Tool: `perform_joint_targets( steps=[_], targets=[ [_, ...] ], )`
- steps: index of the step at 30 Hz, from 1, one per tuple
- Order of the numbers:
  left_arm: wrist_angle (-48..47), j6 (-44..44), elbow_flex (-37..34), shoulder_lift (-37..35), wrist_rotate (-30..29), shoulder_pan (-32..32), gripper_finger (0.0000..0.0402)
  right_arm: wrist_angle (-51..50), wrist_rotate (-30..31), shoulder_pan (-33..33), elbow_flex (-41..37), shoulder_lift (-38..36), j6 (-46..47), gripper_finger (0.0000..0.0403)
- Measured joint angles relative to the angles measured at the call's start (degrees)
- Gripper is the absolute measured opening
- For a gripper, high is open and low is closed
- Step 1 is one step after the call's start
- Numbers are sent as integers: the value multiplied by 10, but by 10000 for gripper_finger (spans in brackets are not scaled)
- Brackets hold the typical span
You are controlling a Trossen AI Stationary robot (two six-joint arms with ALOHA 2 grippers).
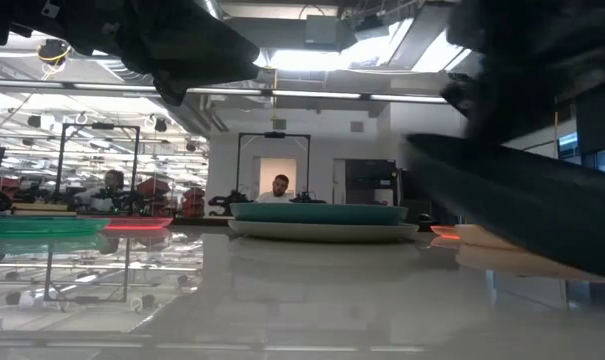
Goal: Stack plastic plates
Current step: Stack the black plate on the pink plate
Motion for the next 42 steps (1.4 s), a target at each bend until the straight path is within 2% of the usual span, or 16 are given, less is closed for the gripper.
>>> perform_joint_targets(
  steps=[10,21,28,34,42],
  targets=[
    [-3,0,0,0,0,0,112,17,-3,-129,79,0,-120,7],
    [-4,0,0,0,0,-2,112,131,-6,-277,107,3,-150,7],
    [-4,0,0,0,0,-2,112,187,-94,-366,107,48,-134,7],
    [-4,1,0,0,0,-2,112,182,-113,-408,107,112,-129,7],
    [-4,1,0,0,0,-2,112,183,-110,-421,107,174,-129,7]
  ],
)
